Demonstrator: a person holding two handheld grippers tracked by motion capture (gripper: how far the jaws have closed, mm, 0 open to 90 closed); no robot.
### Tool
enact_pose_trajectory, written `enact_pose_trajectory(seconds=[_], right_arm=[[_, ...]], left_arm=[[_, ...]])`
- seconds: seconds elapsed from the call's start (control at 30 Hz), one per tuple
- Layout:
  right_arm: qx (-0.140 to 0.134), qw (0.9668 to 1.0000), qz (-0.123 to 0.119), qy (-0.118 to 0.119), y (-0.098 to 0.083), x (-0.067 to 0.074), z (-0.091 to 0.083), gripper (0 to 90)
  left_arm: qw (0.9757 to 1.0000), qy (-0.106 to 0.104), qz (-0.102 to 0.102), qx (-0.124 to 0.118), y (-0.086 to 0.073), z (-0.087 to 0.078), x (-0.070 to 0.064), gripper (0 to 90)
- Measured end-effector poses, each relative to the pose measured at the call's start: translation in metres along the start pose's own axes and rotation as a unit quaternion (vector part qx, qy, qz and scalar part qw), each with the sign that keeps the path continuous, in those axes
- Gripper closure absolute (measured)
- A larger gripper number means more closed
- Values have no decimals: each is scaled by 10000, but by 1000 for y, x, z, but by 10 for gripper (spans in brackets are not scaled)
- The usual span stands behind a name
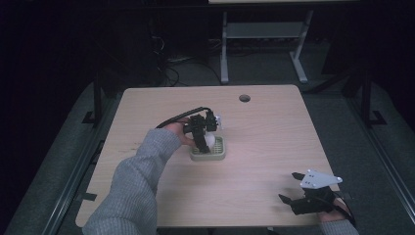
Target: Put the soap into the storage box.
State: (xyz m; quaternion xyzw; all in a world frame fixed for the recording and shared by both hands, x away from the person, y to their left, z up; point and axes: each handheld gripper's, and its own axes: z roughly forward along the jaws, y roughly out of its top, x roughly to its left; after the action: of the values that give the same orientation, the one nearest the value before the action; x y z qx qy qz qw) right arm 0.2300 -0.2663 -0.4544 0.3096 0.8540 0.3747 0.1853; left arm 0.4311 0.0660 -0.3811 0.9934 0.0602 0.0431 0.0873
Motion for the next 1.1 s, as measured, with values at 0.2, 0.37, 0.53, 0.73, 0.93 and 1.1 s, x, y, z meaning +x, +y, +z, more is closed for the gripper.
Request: enact_pose_trajectory(seconds=[0.2, 0.37, 0.53, 0.73, 0.93, 1.1], right_arm=[[18, 10000, -5, 1, 0, 0, 0, 138], [15, 10000, -3, -4, 0, 0, 0, 138], [24, 10000, -9, 7, 0, 1, 0, 137], [30, 10000, 7, 12, 1, 1, 0, 137], [1, 10000, -17, 11, 1, 1, 0, 138], [22, 10000, -43, 6, 1, 1, 0, 138]], left_arm=[[10000, -32, -19, 21, 1, 6, 3, 237], [10000, -70, 2, 30, 1, 10, 6, 237], [9999, -81, -20, 65, 2, 15, 7, 237], [9997, -168, -49, 160, 3, 20, 7, 237], [9998, -159, -91, 116, 3, 24, 10, 237], [9998, -162, -92, 119, 4, 26, 11, 237]])
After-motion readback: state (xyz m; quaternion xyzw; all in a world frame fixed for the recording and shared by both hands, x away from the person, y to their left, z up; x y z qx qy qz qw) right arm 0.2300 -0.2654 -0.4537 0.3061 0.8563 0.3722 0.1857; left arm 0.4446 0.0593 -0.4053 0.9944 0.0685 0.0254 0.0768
